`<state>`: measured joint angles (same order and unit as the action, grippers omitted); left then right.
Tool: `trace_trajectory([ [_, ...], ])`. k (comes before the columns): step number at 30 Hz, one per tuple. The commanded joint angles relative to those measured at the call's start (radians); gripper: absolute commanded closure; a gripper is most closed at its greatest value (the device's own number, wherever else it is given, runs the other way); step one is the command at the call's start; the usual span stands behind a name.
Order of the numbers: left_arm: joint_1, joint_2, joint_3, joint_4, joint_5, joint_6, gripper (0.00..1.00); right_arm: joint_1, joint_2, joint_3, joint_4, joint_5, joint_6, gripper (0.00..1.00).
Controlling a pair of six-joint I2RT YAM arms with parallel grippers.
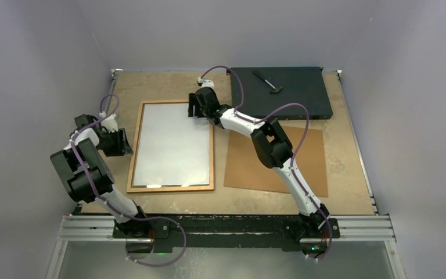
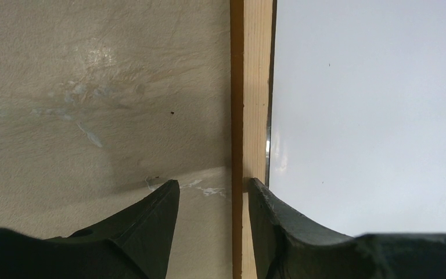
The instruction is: Put the photo into the frame
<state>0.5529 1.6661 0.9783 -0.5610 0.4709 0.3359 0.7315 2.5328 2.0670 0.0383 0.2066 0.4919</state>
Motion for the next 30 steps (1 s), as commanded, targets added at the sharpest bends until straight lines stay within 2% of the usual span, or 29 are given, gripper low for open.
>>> trace_trajectory([
  [1,-0.005,0.006,0.021,0.018,-0.014,0.03,0.55,-0.005,-0.078,-0.058,0.025,-0.004,0.0,0.31],
  [7,-0.005,0.004,0.028,0.014,-0.018,0.03,0.55,0.003,-0.175,-0.069,0.061,-0.051,0.017,0.25],
  [11,-0.005,0.001,0.029,0.012,-0.02,0.03,0.55,0.038,-0.294,-0.185,0.107,-0.11,0.019,0.23],
  [16,-0.005,0.002,0.016,0.01,-0.017,0.041,0.55,0.137,-0.403,-0.381,0.152,-0.202,0.026,0.35],
  [21,-0.005,0.005,0.021,0.0,-0.007,0.044,0.55,0.244,-0.403,-0.473,0.184,-0.309,0.002,0.49],
  [26,-0.005,0.007,0.039,-0.017,-0.007,0.049,0.55,0.332,-0.337,-0.438,0.19,-0.421,-0.051,0.63],
  [30,-0.005,-0.003,0.042,-0.025,-0.014,0.06,0.55,0.375,-0.302,-0.398,0.176,-0.452,-0.086,0.67],
])
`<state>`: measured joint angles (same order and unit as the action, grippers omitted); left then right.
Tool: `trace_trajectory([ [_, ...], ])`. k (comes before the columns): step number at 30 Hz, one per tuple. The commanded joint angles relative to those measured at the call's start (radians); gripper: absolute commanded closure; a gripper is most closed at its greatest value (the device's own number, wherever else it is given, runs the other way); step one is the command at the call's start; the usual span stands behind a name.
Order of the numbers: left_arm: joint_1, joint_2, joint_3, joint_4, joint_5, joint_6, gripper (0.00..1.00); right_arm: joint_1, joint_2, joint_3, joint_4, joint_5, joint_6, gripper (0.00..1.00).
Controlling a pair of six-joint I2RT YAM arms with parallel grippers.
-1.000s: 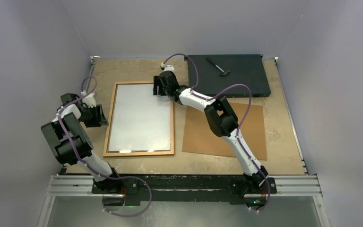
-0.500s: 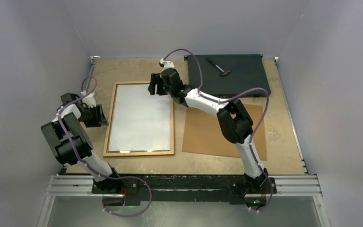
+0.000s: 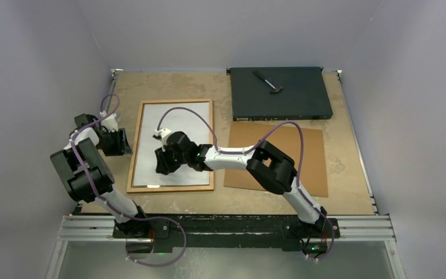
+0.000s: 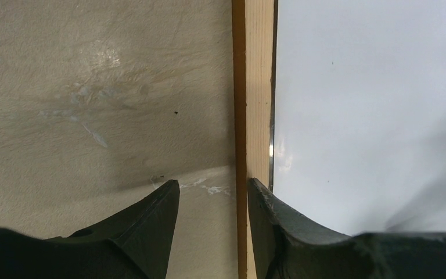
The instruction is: Put the photo into the frame
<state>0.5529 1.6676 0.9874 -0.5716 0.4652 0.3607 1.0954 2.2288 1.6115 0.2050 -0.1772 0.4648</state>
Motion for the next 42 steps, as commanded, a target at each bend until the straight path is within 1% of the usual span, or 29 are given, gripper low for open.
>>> trace_trajectory([
  [1,-0.005,-0.005,0.033,-0.016,-0.009,0.035,0.55,0.017,0.011,0.066,0.002,-0.068,-0.066,0.67],
  [7,-0.005,-0.008,0.035,-0.021,-0.008,0.032,0.55,0.036,0.07,0.093,-0.009,-0.065,-0.071,0.69],
  [17,-0.005,-0.007,0.064,-0.041,-0.017,0.026,0.54,0.038,0.15,0.167,-0.071,0.098,-0.11,0.7],
  [20,-0.005,-0.003,0.082,-0.062,-0.006,0.024,0.54,0.041,0.144,0.17,-0.067,0.113,-0.124,0.69],
  [26,0.004,0.003,0.158,-0.14,0.016,0.024,0.46,0.093,0.089,0.179,-0.018,0.082,-0.185,0.66],
  [30,0.013,0.015,0.223,-0.204,0.003,0.034,0.42,0.121,0.144,0.25,-0.035,-0.014,-0.204,0.67],
  [34,0.016,0.018,0.231,-0.241,-0.025,0.047,0.4,0.133,0.192,0.281,-0.039,-0.071,-0.22,0.66],
  [37,0.018,0.015,0.234,-0.253,-0.051,0.05,0.4,0.133,0.239,0.321,-0.091,-0.115,-0.229,0.67],
  [42,0.017,0.008,0.272,-0.266,-0.088,0.046,0.39,0.118,0.254,0.278,-0.074,-0.118,-0.223,0.67],
])
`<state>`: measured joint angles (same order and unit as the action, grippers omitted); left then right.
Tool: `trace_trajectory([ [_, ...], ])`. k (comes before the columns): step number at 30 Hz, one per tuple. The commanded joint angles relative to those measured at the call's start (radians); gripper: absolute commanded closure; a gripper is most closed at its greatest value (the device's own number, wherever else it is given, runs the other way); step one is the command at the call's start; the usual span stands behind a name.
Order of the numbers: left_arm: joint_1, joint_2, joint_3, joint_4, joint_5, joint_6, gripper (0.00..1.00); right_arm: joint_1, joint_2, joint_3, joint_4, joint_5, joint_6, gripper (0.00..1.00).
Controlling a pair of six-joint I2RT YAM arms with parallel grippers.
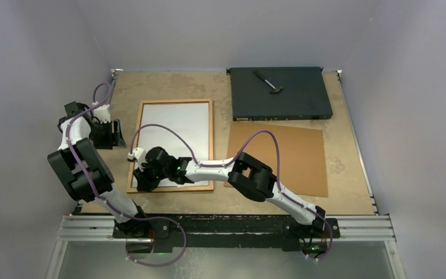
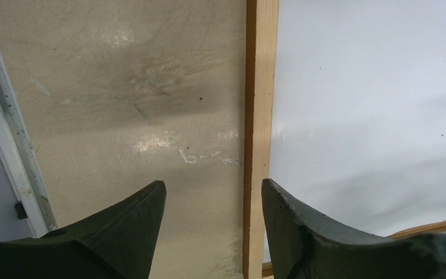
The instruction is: Put the photo into the frame
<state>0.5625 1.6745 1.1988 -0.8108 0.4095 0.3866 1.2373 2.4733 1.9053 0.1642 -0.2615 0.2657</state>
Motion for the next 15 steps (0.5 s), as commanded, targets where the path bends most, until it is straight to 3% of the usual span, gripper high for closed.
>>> trace_trajectory([
  [1,0.008,-0.001,0.063,-0.029,-0.036,0.018,0.39,-0.03,0.011,-0.02,-0.031,-0.034,-0.017,0.67],
  [15,0.008,-0.015,0.035,-0.016,-0.044,0.03,0.4,-0.066,-0.053,-0.073,0.02,-0.013,0.022,0.67],
])
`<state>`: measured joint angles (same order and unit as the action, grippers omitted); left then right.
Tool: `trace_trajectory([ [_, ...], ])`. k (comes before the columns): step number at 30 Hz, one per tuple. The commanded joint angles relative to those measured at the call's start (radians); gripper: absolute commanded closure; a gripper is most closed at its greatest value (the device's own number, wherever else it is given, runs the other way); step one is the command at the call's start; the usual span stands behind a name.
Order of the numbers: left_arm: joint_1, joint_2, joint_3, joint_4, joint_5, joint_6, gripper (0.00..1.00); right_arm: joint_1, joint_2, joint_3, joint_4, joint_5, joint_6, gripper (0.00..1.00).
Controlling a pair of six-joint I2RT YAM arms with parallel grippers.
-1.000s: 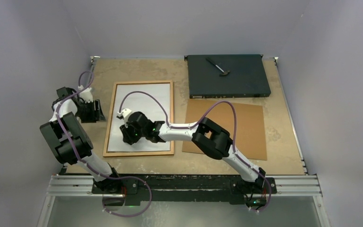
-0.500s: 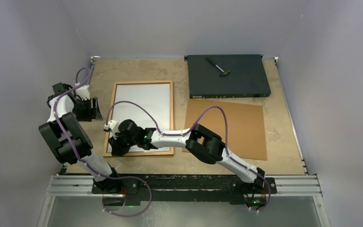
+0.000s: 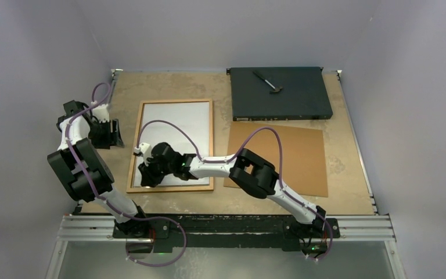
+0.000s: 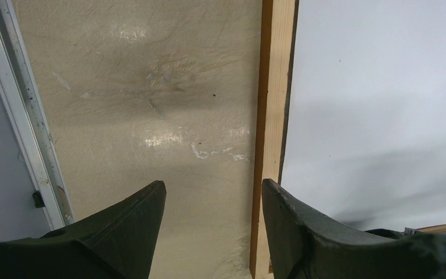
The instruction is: Put the photo into the frame
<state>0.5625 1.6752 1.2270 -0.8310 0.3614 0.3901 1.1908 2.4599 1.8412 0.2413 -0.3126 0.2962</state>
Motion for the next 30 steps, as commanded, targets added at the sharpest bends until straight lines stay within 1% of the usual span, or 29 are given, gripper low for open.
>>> trace_trajectory([
  [1,0.008,-0.016,0.005,0.005,0.008,0.027,0.4,-0.022,-0.034,-0.002,-0.066,0.038,-0.007,0.67],
  [11,0.008,-0.023,-0.001,0.009,0.042,0.036,0.4,-0.04,-0.009,-0.032,-0.093,0.034,0.012,0.67],
  [13,0.008,-0.025,-0.006,0.008,0.05,0.037,0.4,-0.048,-0.011,-0.028,-0.099,0.026,0.015,0.65],
  [15,0.008,-0.026,-0.014,0.009,0.058,0.039,0.4,-0.057,-0.025,-0.005,-0.119,0.032,0.007,0.59],
  [16,0.008,-0.028,-0.018,0.01,0.061,0.042,0.4,-0.065,-0.043,0.005,-0.128,0.036,0.005,0.54],
  [17,0.009,-0.03,-0.024,0.011,0.065,0.043,0.4,-0.073,-0.067,0.006,-0.131,0.041,0.007,0.47],
  [19,0.008,-0.037,-0.029,0.015,0.07,0.047,0.4,-0.099,-0.148,-0.017,-0.123,0.058,0.022,0.36],
  [22,0.008,-0.039,-0.025,0.011,0.09,0.052,0.39,-0.138,-0.289,-0.08,-0.114,0.102,0.047,0.24],
  [24,0.008,-0.04,-0.013,0.007,0.104,0.05,0.39,-0.156,-0.39,-0.141,-0.125,0.185,0.063,0.13],
  [26,0.008,-0.039,0.005,-0.005,0.119,0.052,0.38,-0.168,-0.477,-0.208,-0.192,0.333,0.095,0.05],
  [28,0.009,-0.038,0.027,-0.015,0.13,0.052,0.38,-0.186,-0.558,-0.288,-0.297,0.504,0.15,0.01],
  [30,0.009,-0.047,0.047,-0.023,0.151,0.063,0.35,-0.227,-0.632,-0.405,-0.392,0.644,0.235,0.01],
])
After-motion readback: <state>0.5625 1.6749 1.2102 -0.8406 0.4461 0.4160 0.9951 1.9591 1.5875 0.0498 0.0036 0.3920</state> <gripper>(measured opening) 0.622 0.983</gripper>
